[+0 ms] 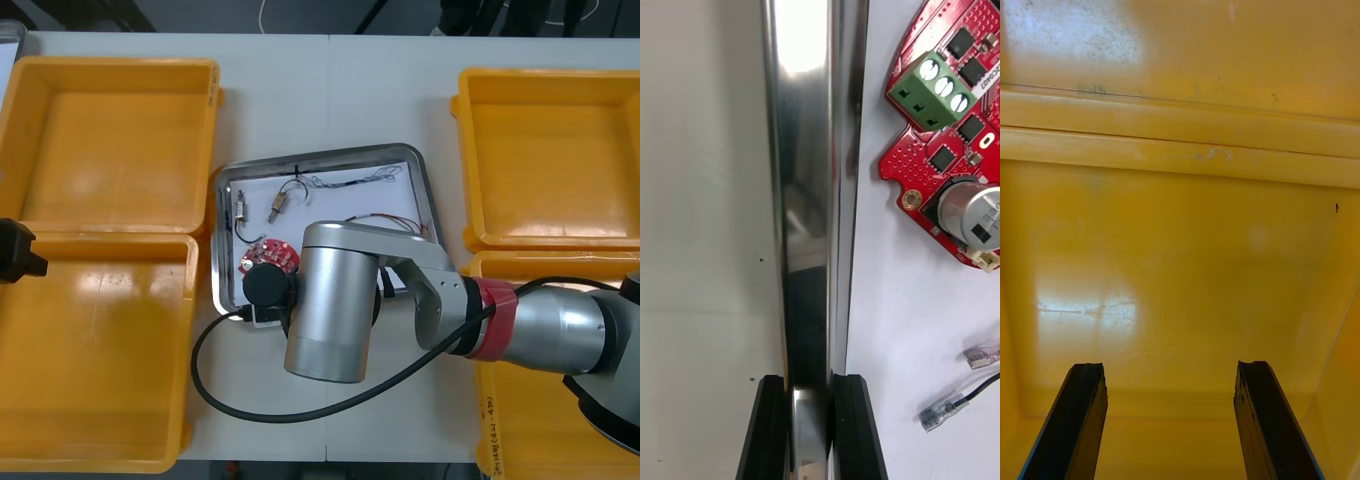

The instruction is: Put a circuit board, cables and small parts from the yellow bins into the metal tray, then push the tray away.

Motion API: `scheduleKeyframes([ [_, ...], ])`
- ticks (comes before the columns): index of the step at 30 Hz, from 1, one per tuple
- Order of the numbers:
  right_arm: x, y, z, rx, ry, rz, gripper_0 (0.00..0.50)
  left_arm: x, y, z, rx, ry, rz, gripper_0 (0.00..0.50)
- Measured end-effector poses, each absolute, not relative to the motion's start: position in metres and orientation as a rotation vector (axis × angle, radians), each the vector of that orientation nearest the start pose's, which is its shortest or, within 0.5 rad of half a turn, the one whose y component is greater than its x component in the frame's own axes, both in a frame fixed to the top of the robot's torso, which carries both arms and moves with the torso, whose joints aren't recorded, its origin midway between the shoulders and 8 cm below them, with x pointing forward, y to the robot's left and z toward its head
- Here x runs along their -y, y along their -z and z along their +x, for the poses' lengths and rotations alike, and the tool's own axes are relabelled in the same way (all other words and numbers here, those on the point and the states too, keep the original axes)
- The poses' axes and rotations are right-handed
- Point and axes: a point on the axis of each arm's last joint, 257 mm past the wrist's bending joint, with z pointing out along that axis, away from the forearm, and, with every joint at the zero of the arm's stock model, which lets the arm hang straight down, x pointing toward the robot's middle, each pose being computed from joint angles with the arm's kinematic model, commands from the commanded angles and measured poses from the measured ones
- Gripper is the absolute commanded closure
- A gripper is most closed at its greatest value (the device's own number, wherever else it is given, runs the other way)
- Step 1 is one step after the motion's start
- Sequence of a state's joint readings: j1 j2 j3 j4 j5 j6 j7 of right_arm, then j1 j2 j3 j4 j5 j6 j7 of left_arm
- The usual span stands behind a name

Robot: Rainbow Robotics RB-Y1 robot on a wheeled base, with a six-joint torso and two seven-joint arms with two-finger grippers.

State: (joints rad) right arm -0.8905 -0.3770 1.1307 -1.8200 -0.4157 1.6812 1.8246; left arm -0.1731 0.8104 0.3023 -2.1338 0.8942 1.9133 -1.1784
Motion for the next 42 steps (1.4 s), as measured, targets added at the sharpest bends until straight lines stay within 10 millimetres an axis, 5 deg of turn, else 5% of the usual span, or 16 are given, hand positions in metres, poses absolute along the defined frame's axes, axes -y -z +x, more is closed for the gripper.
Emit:
scheduleKeyframes([
  [21,0.031,0.281,0.437,-1.972,0.634,-1.939,0.500,-0.377,0.170,0.371,-2.724,0.039,-0.153,0.000],
  [42,0.022,0.258,0.477,-1.983,0.641,-1.827,0.500,-0.377,0.170,0.371,-2.724,0.039,-0.153,0.000],
])
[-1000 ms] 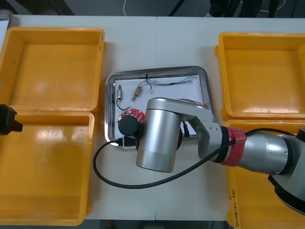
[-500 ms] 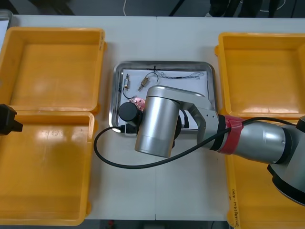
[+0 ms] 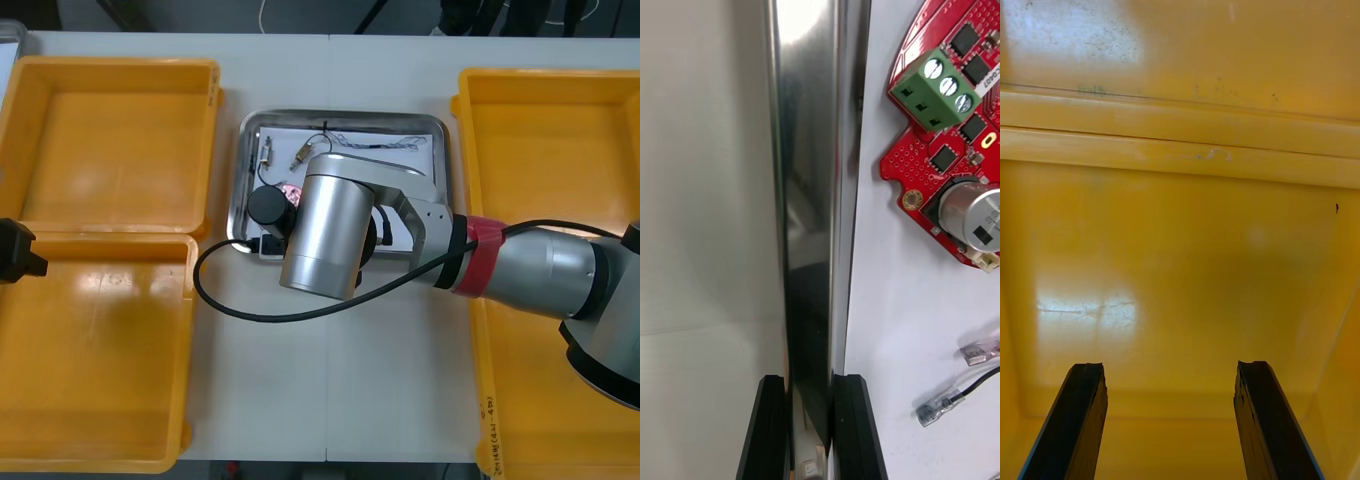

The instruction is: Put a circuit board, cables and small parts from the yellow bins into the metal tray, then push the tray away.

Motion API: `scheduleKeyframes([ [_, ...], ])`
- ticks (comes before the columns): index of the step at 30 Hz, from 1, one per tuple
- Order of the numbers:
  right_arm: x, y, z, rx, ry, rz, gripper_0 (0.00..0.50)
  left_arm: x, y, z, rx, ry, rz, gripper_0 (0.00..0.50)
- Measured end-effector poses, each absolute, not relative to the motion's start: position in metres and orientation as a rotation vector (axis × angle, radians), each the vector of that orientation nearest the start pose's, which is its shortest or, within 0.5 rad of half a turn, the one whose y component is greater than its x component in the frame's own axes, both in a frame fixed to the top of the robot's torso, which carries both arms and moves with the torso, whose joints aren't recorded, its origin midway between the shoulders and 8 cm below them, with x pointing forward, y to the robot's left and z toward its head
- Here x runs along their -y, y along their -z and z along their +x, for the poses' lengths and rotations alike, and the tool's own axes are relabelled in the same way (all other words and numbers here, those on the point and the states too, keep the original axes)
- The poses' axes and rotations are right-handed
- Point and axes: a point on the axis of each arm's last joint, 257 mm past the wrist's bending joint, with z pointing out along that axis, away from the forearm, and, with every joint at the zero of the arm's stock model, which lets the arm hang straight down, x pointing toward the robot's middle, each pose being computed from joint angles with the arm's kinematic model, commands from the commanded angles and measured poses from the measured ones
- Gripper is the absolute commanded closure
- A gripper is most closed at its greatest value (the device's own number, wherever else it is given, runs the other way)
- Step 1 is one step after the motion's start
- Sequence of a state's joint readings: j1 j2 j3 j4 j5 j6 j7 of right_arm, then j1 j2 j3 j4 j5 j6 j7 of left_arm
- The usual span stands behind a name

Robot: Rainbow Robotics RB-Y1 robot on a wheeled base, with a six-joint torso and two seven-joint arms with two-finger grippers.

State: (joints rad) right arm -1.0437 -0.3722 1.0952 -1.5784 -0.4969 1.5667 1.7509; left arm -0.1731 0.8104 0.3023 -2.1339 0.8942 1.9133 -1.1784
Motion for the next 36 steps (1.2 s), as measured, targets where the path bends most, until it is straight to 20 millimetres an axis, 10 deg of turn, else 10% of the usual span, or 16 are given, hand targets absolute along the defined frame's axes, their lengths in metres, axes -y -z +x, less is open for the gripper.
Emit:
scheduleKeyframes([
  [36,-0.012,0.209,0.576,-1.810,0.613,-1.651,0.500,-0.377,0.170,0.371,-2.724,0.039,-0.153,0.000],
])
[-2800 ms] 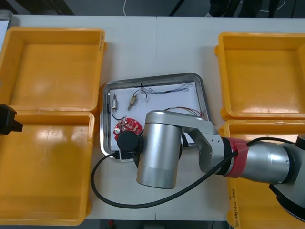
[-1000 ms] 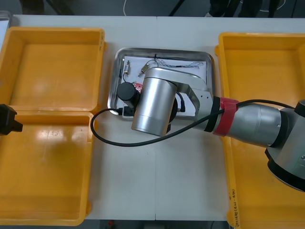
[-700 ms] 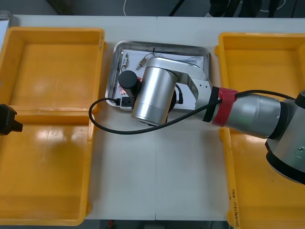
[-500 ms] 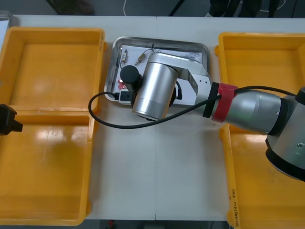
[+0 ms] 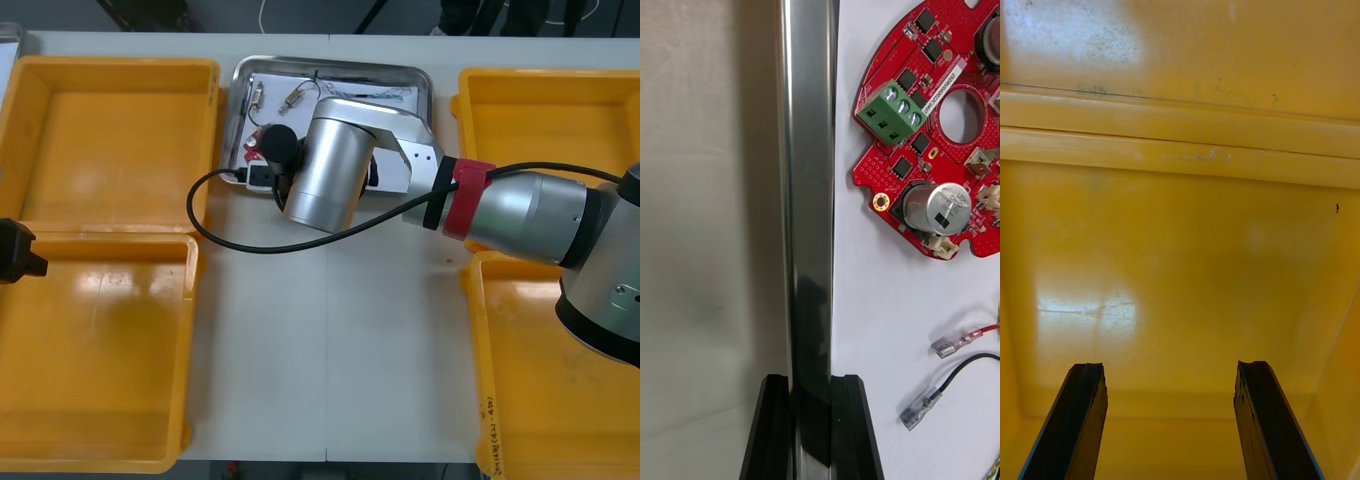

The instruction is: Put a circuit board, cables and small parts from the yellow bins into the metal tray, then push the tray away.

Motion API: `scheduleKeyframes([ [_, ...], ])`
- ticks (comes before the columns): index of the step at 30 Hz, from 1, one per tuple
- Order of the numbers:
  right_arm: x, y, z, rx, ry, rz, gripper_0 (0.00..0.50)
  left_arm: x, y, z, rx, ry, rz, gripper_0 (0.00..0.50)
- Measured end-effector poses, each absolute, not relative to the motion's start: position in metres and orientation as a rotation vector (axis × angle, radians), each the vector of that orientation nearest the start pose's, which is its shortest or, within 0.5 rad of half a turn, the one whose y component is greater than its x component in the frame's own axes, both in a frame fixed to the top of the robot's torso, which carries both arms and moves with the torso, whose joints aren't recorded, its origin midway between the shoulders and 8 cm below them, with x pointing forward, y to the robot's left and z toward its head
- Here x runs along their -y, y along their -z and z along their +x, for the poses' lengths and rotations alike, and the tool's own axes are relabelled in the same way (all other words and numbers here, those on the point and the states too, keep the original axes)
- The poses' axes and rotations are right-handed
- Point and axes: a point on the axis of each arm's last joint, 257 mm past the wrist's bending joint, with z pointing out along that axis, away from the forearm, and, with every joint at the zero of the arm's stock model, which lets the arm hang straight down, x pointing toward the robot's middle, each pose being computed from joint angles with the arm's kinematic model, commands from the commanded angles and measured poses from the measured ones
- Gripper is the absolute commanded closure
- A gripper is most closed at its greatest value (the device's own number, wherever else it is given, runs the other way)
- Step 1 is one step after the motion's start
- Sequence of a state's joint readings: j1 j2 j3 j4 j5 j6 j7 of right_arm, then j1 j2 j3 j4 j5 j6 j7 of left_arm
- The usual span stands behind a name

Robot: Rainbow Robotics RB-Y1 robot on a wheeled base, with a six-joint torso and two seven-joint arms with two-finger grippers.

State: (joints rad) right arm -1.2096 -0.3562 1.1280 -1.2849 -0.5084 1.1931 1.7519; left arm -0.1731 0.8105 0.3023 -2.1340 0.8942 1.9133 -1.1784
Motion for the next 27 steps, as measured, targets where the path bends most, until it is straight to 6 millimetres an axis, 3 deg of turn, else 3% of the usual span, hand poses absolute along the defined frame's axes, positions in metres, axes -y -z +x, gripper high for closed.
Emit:
scheduleKeyframes([
  [27,-0.008,0.186,0.623,-1.657,0.676,-1.670,0.500,-0.377,0.170,0.371,-2.724,0.039,-0.153,0.000],
])
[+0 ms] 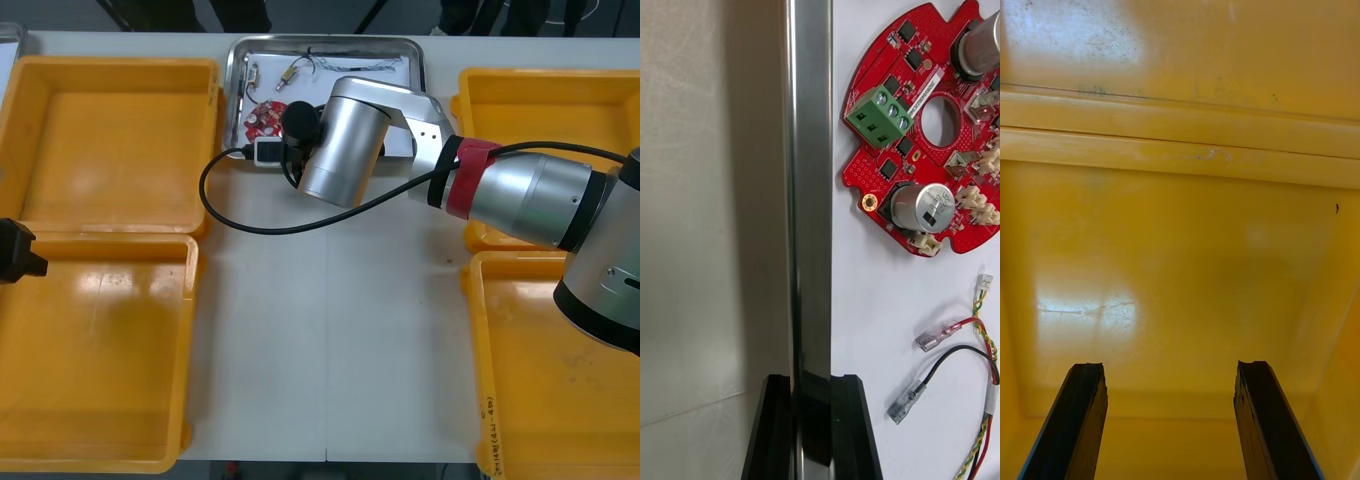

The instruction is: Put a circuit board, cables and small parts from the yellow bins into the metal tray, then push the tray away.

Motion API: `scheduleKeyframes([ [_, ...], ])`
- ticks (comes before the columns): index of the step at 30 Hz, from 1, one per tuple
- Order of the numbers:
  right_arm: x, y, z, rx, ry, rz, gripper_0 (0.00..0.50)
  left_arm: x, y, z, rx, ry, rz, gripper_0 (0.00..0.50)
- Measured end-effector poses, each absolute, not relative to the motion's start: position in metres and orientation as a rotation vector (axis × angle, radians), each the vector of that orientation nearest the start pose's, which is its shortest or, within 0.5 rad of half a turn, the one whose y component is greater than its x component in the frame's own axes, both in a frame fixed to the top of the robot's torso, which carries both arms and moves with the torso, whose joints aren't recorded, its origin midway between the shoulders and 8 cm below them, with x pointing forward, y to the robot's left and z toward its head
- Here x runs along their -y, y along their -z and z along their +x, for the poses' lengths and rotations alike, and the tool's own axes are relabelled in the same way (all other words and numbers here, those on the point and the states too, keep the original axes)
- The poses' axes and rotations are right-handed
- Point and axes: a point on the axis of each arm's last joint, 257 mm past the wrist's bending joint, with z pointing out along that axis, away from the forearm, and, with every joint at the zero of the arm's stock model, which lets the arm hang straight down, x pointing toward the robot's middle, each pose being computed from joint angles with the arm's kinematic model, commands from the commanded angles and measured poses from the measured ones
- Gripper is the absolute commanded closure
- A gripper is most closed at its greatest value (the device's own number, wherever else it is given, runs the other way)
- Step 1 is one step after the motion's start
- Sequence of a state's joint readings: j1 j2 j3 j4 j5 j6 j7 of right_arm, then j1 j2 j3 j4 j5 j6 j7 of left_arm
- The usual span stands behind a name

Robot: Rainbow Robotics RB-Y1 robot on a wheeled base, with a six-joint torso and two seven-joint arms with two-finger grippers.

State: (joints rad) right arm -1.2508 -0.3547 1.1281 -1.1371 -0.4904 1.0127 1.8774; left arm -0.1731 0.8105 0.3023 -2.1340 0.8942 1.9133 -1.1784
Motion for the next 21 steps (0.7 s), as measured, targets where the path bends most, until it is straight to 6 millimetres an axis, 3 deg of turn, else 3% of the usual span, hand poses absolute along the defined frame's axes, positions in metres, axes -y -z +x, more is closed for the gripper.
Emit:
scheduleKeyframes([
  [21,0.005,0.183,0.644,-1.619,0.712,-1.673,0.500,-0.377,0.170,0.371,-2.724,0.039,-0.153,0.000],
])
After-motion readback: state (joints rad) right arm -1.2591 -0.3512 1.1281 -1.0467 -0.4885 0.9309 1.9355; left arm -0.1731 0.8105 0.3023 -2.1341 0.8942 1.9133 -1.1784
